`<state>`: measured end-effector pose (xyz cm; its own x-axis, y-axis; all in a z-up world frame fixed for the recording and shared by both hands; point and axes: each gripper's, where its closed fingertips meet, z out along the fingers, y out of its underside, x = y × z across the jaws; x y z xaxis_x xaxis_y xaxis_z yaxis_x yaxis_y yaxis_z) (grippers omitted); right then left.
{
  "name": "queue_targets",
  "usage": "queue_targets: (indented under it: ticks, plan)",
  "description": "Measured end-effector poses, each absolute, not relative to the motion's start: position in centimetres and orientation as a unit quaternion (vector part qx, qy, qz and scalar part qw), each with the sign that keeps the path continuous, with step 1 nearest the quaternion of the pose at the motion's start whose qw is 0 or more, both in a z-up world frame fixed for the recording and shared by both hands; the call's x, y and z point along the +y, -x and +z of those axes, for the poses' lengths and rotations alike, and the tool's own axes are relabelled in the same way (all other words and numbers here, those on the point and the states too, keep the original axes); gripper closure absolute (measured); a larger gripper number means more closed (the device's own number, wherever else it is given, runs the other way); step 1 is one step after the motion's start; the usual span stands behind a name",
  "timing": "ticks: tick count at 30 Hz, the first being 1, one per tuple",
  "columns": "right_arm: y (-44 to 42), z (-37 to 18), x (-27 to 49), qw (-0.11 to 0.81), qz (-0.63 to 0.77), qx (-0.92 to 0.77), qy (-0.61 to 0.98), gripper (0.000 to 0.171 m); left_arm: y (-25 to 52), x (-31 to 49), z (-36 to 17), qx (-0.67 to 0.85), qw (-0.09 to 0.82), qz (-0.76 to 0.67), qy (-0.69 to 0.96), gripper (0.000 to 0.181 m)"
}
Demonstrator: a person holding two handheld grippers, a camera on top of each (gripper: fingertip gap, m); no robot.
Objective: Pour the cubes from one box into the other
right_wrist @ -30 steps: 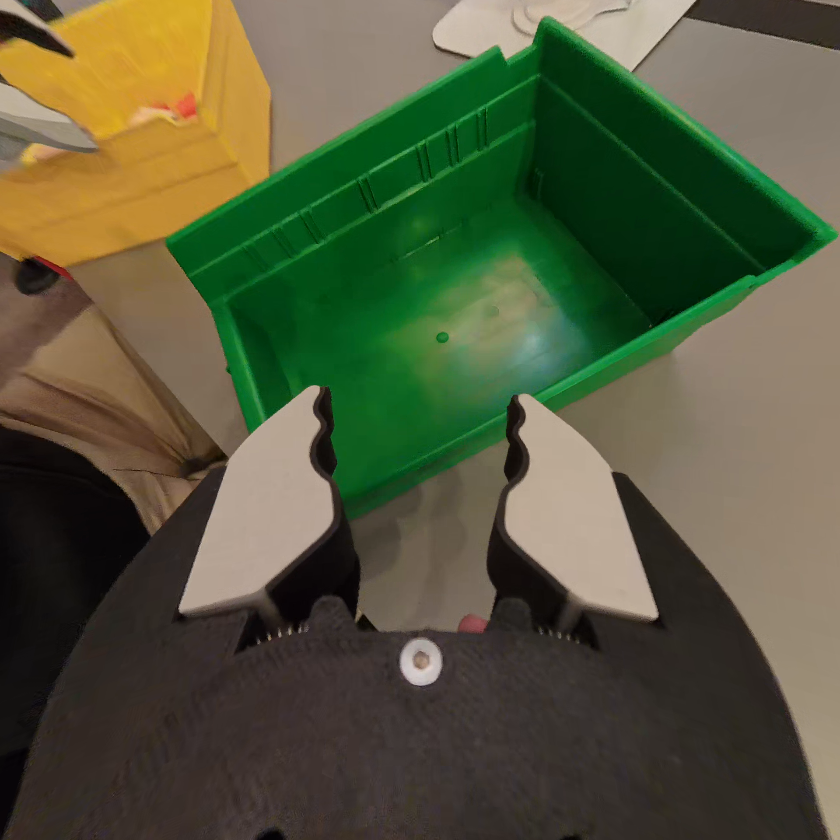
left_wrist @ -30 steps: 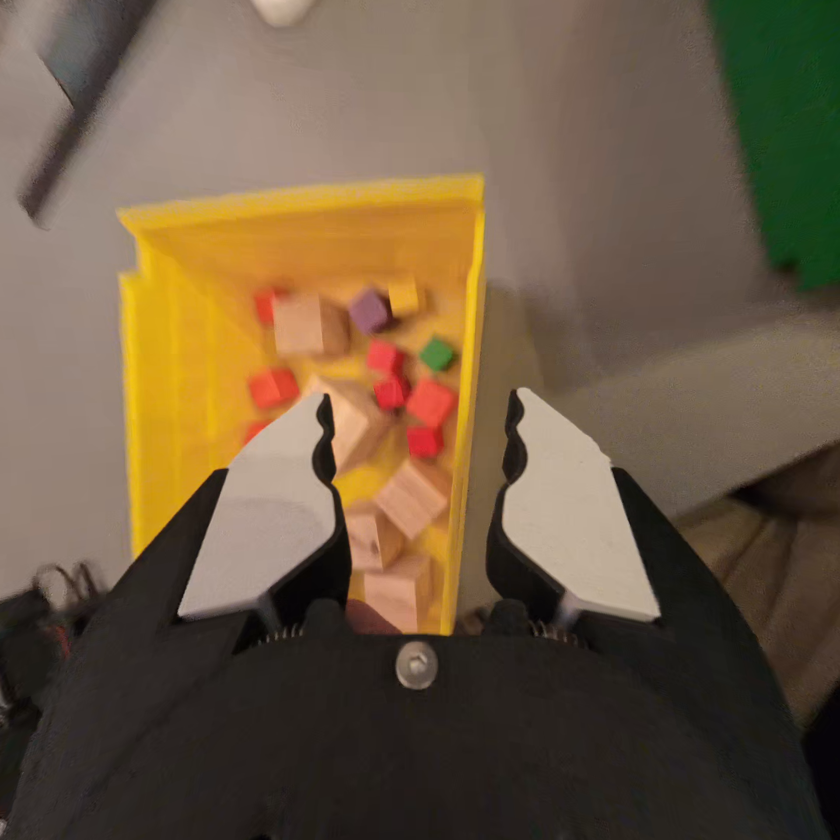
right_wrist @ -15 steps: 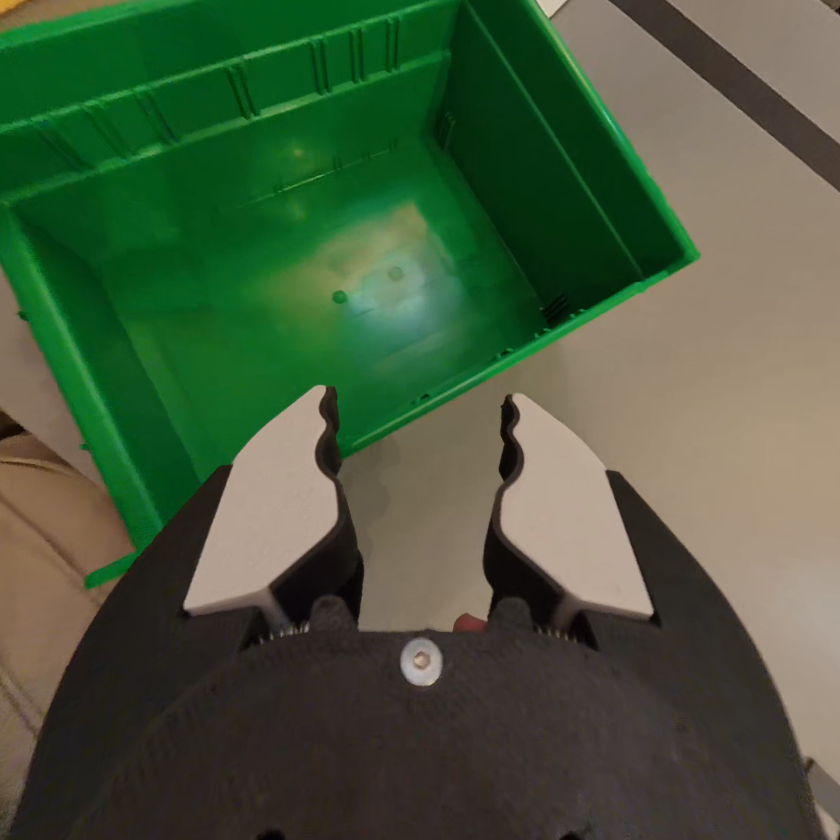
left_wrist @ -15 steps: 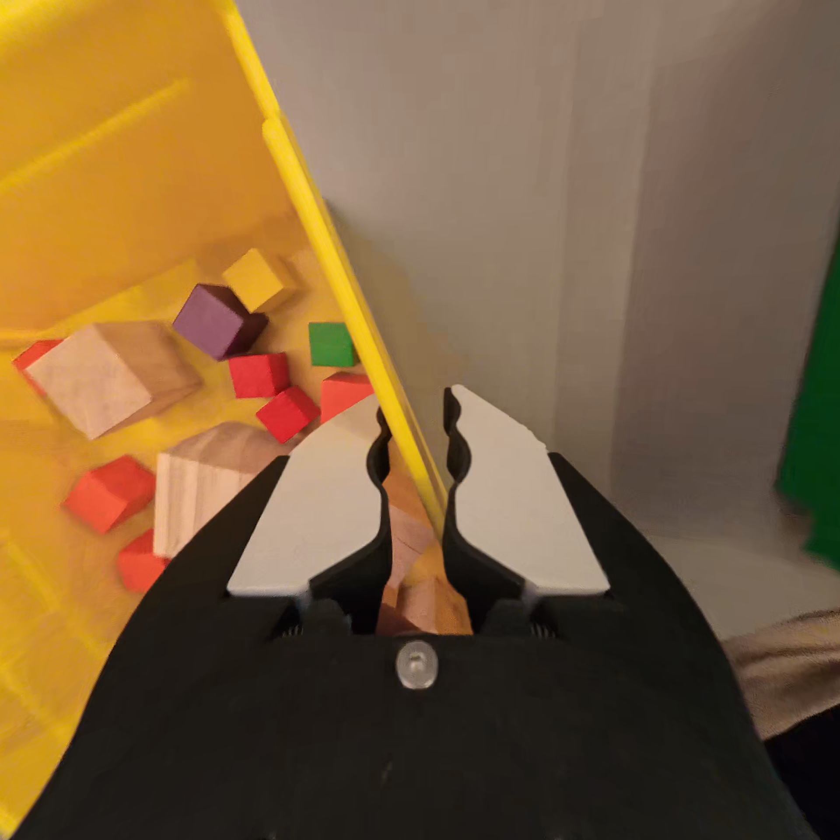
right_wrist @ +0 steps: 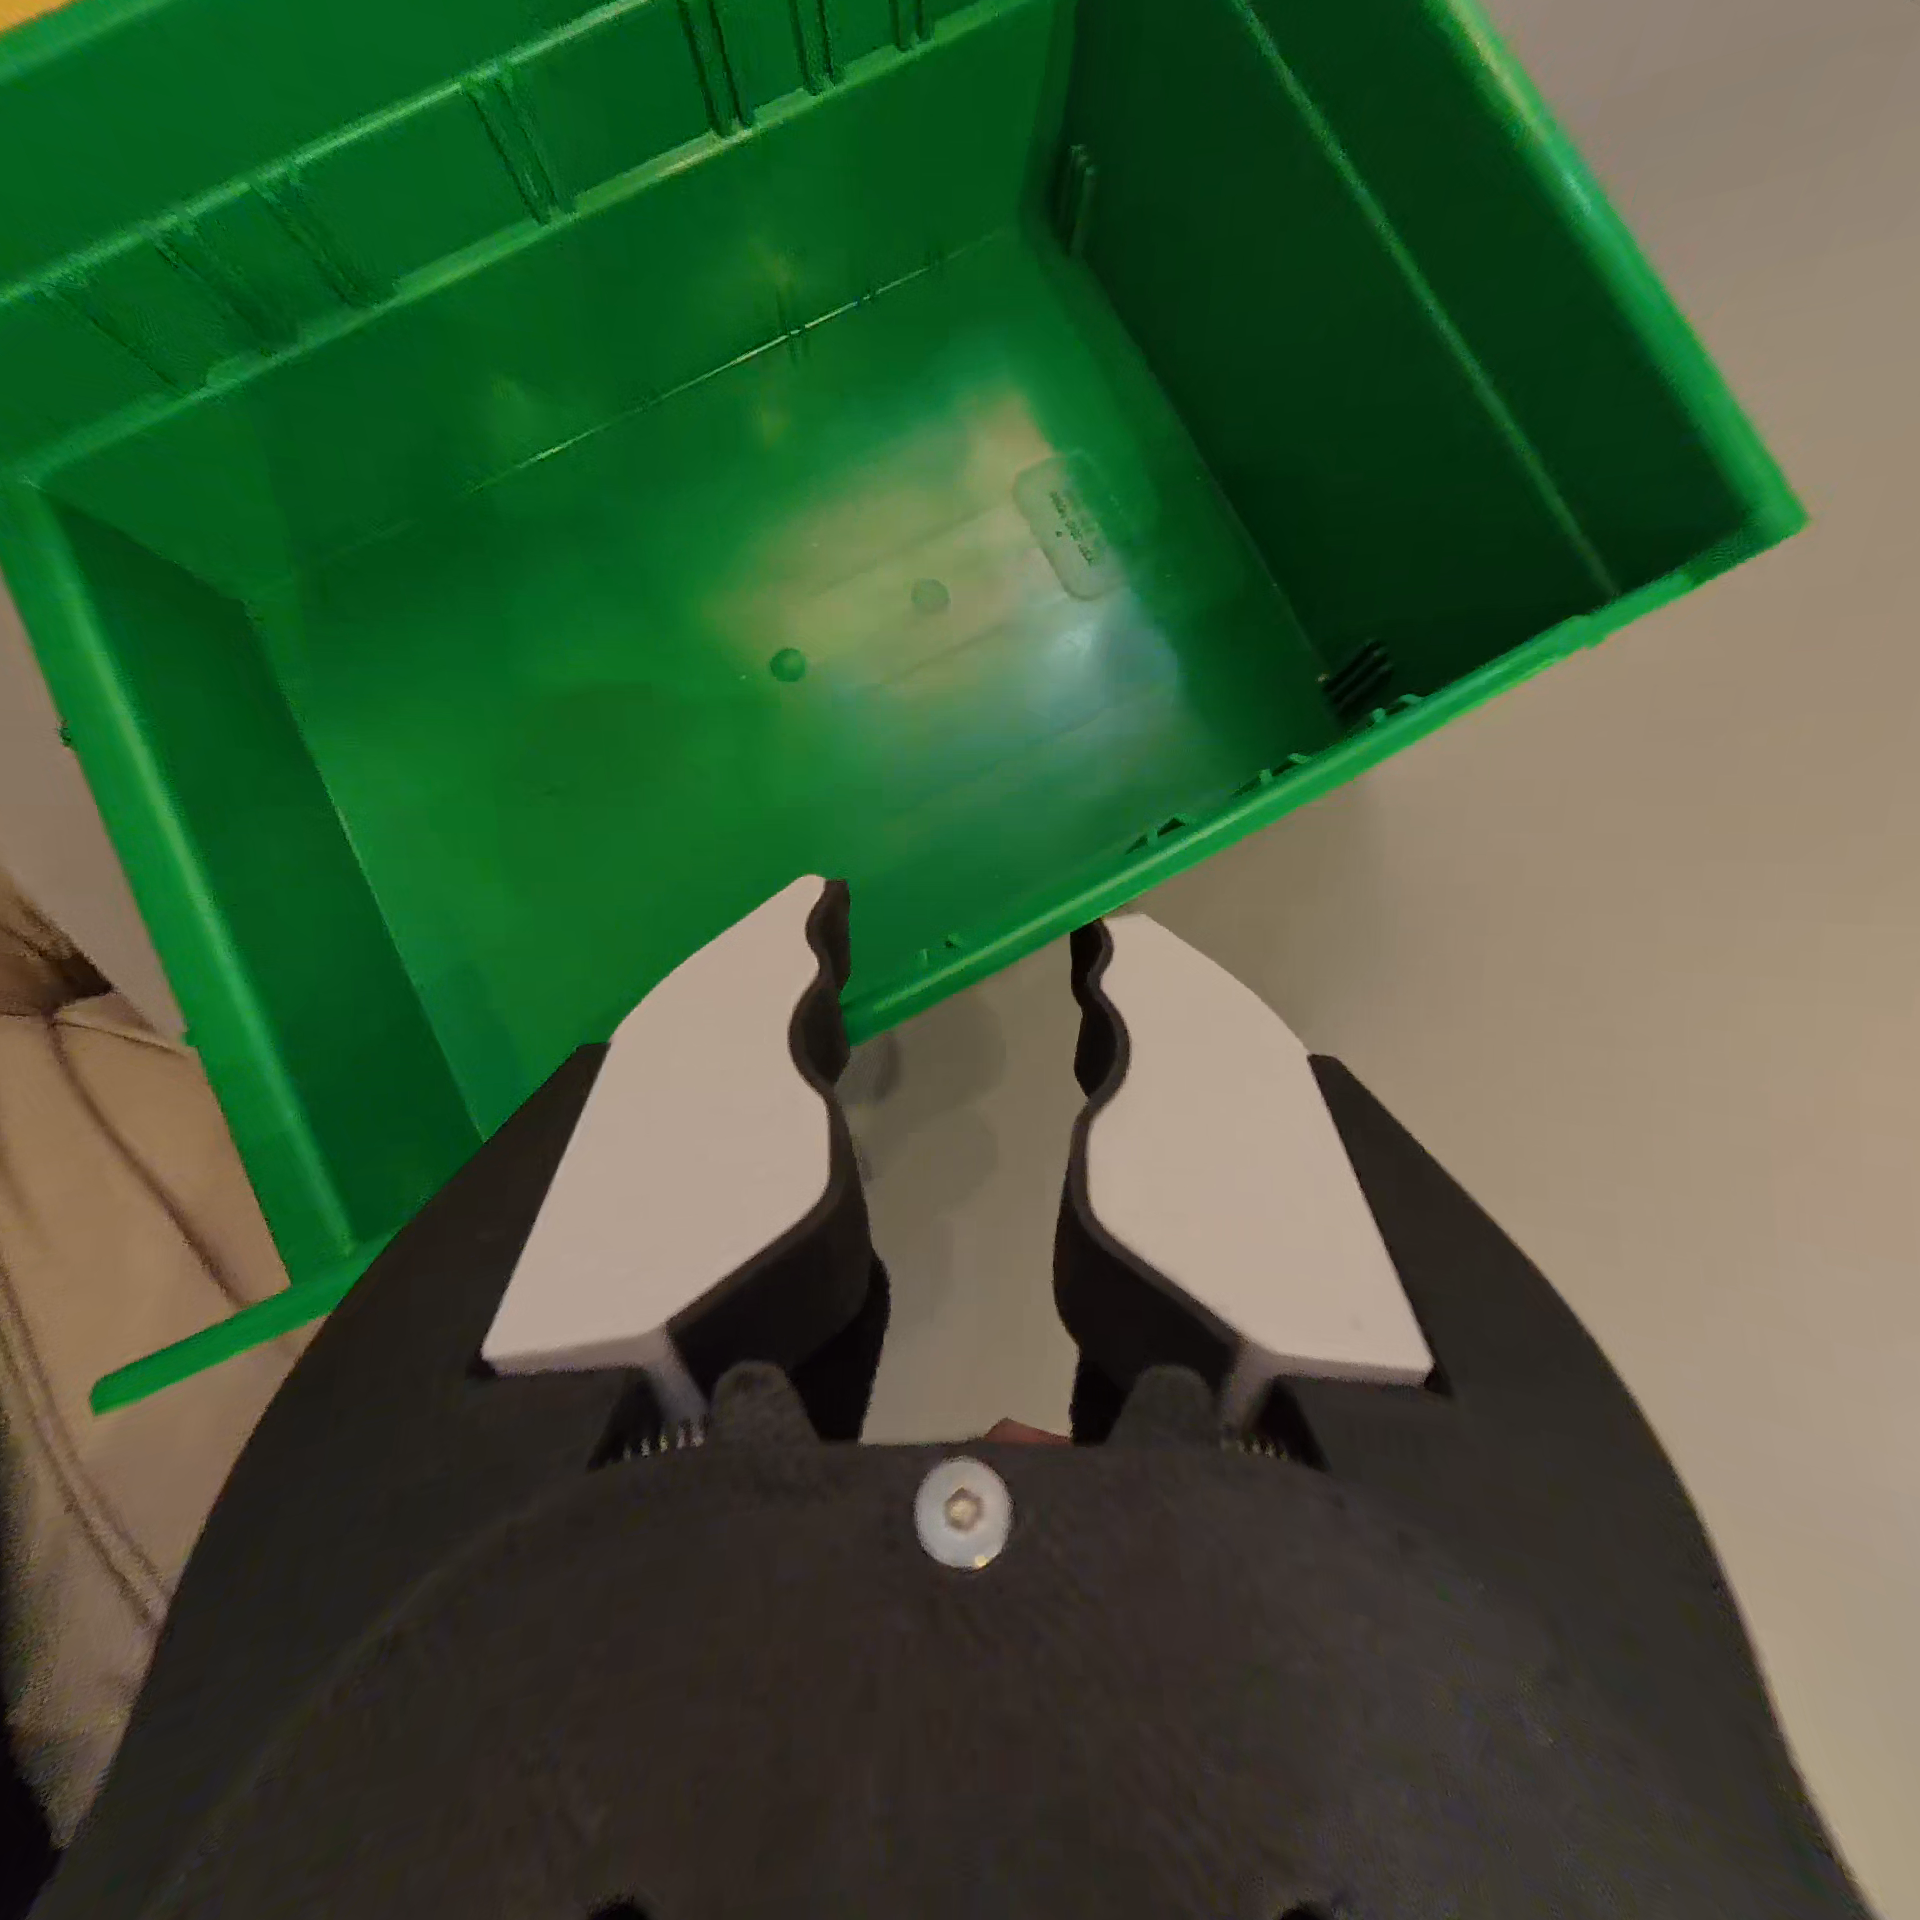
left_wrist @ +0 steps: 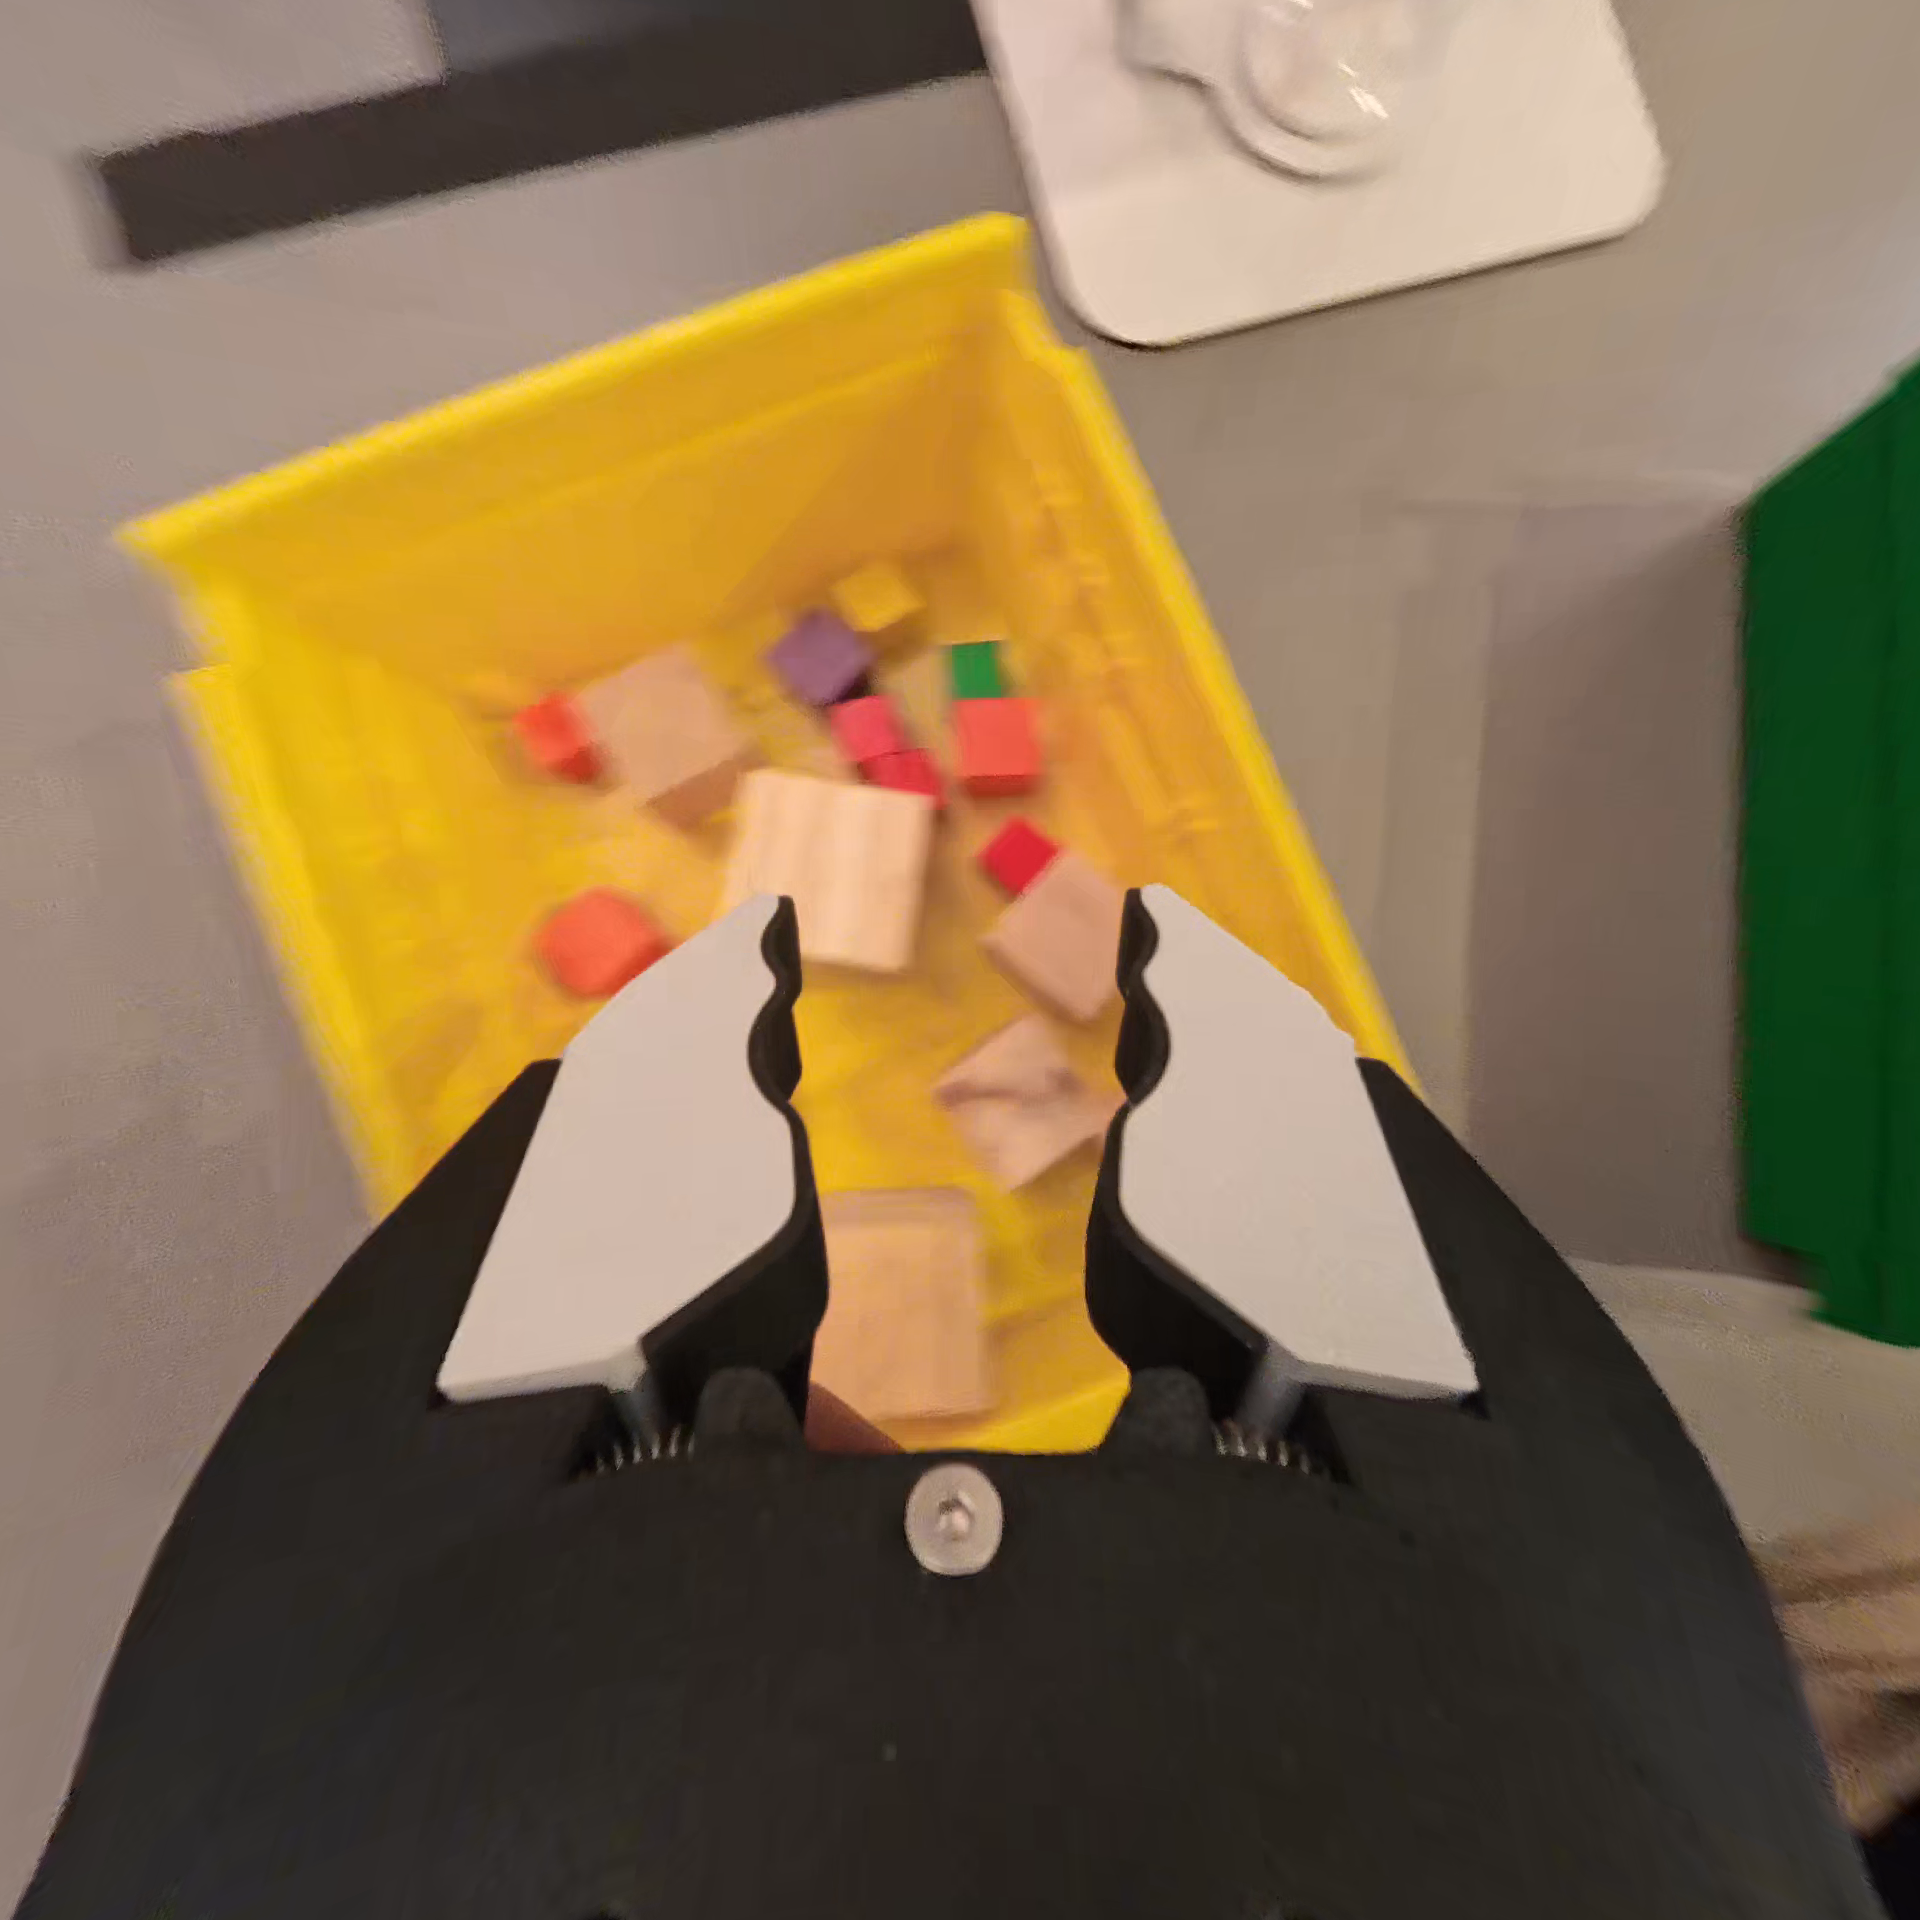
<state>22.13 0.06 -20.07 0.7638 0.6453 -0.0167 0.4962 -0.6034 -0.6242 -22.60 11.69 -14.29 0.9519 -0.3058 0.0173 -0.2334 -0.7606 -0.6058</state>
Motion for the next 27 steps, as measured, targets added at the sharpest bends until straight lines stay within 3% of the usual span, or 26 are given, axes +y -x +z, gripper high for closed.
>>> queue_targets:
  ticks: [2,6,11,13,15,18,20,27]
  plan:
    - [-22.2,-20.1,0.6,0.301,0.117,-0.337,0.884,0.137,28.0,11.3,-13.5,0.123,0.329,0.001,0.936,0.122]
    - [-22.0,-20.2,1.9,0.286,0.140,-0.359,0.878,0.140,35.7,10.6,-16.9,0.074,0.267,0.000,0.961,0.112]
    - [-22.3,-17.6,3.8,0.312,0.055,-0.363,0.877,0.129,35.5,11.1,-20.4,0.082,0.217,-0.088,0.969,0.103]
    - [-19.6,-15.5,4.2,0.333,0.060,-0.373,0.864,0.123,35.6,11.6,-21.3,0.096,0.196,-0.082,0.972,0.114]
    - [-17.0,-13.4,4.8,0.349,0.041,-0.391,0.851,0.118,35.3,11.7,-22.6,0.114,0.161,-0.093,0.976,0.137]
    - [-9.8,-10.2,4.3,0.364,0.143,-0.421,0.819,0.115,34.9,11.9,-24.5,0.129,0.127,-0.100,0.978,0.166]
    - [-5.8,-9.4,4.2,0.354,0.188,-0.432,0.808,0.115,34.9,12.4,-24.5,0.126,0.143,-0.088,0.978,0.174]
    - [5.5,-11.8,2.9,0.264,0.279,-0.476,0.792,0.107,32.6,11.1,-24.0,0.151,0.140,-0.119,0.971,0.175]
